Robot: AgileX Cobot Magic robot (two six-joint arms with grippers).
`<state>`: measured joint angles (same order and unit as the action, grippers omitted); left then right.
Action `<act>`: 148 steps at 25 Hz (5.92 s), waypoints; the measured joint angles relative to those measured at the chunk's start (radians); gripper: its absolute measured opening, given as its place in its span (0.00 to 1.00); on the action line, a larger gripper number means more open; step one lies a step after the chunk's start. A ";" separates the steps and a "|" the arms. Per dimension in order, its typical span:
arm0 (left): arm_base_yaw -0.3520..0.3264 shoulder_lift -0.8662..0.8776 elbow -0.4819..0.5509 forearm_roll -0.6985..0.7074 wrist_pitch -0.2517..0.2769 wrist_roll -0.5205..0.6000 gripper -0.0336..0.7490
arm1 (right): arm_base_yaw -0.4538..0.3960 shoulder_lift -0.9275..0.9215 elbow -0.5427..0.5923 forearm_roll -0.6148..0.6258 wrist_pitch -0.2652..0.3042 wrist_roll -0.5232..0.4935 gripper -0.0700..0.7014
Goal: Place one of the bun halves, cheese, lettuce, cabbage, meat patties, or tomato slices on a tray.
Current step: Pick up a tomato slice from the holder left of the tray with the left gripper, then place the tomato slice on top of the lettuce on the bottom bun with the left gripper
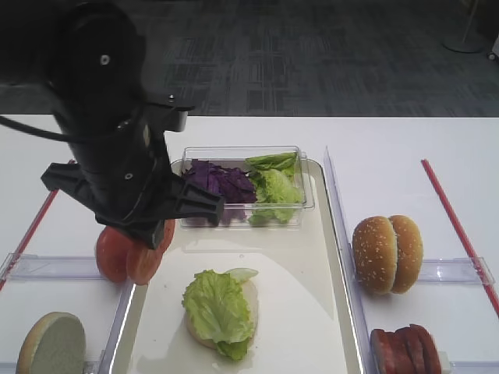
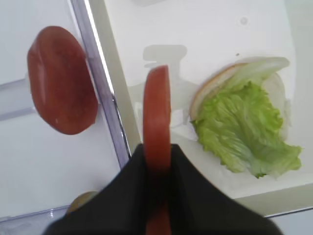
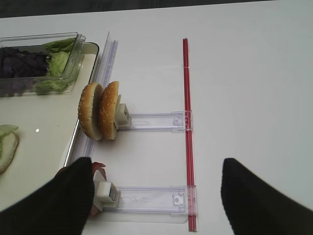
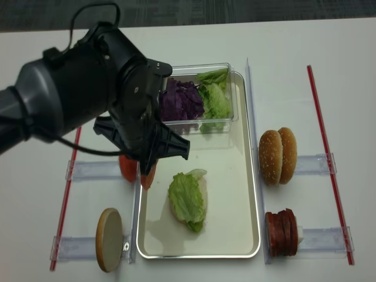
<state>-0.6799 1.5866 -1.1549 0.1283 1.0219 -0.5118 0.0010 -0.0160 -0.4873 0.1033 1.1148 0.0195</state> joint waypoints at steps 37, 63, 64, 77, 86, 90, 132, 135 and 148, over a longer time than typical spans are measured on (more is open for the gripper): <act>0.334 -0.076 0.605 -1.643 -0.179 1.419 0.12 | 0.000 0.000 0.000 0.000 0.000 0.000 0.82; 0.335 0.030 0.605 -1.843 -0.238 1.552 0.12 | 0.000 0.000 0.000 0.000 0.000 -0.004 0.82; 0.335 0.030 0.605 -1.842 -0.238 1.553 0.12 | 0.000 0.000 0.000 0.000 0.000 -0.004 0.82; 0.335 0.030 0.605 -1.847 -0.239 1.553 0.11 | 0.000 0.000 0.000 0.000 0.000 -0.004 0.82; 0.335 0.030 0.605 -1.852 -0.241 1.553 0.11 | 0.000 0.000 0.000 0.000 0.000 -0.004 0.82; 0.335 0.030 0.605 -1.852 -0.241 1.553 0.11 | 0.000 0.000 0.000 0.000 0.000 -0.004 0.82; 0.335 0.155 0.603 -1.886 -0.152 1.783 0.56 | 0.000 0.000 0.000 0.000 0.000 -0.002 0.77; 0.335 0.155 0.600 -1.886 -0.139 1.783 0.57 | 0.000 0.000 0.000 0.000 0.000 -0.002 0.77; 0.335 0.157 0.533 -1.788 -0.114 1.673 0.57 | 0.000 0.000 0.000 0.000 0.000 -0.010 0.77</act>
<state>-0.3454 1.7440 -0.6217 -1.6595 0.9079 1.1612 0.0010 -0.0160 -0.4873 0.1033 1.1148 0.0097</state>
